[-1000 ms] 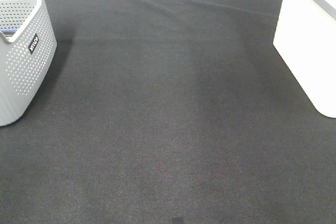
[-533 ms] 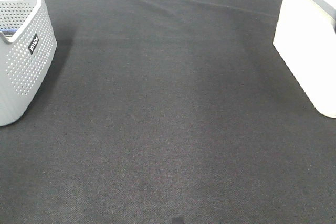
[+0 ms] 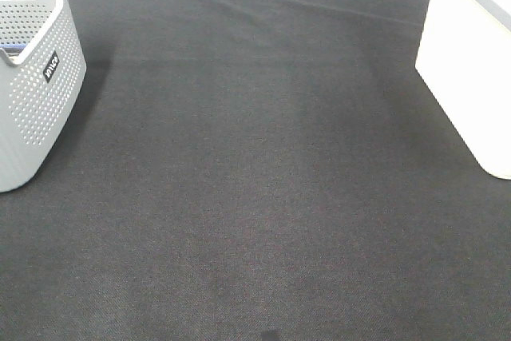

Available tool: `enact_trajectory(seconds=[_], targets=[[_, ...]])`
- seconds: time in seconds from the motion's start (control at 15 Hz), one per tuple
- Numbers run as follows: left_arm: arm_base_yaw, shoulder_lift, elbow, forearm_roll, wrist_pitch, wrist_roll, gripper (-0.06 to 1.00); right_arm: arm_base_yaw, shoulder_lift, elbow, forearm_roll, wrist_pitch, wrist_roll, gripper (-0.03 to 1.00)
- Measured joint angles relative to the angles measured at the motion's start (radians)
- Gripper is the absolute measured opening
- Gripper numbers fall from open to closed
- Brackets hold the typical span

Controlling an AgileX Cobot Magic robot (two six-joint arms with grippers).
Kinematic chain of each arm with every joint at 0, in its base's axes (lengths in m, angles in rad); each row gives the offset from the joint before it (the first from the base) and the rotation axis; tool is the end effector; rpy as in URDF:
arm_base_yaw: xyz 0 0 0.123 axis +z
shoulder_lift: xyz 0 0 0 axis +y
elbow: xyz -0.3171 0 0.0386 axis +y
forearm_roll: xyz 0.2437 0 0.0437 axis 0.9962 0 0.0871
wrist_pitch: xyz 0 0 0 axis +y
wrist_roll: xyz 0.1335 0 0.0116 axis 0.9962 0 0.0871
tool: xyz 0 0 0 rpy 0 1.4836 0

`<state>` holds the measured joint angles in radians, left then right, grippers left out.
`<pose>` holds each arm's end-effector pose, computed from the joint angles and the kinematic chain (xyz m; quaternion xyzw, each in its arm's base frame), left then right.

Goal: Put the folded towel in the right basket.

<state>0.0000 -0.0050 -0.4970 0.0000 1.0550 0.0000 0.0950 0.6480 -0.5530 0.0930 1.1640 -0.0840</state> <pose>-0.0050 0.0000 0.2553 0.0000 0.8512 0.0000 0.5248 0.0678 0.0179 0.2426 -0.0780 0.9760 0.0466 0.1977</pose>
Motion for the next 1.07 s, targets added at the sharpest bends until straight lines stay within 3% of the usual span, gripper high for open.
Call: enact_trajectory(seconds=[0.53, 1.07], targets=[[0.0, 0.0, 0.0, 0.0, 0.0, 0.0, 0.97, 0.0, -0.467, 0.041, -0.022, -0.094, 0.0, 0.73], [0.0, 0.0, 0.0, 0.0, 0.0, 0.0, 0.97, 0.0, -0.488, 0.044, -0.022, -0.096, 0.0, 0.73]])
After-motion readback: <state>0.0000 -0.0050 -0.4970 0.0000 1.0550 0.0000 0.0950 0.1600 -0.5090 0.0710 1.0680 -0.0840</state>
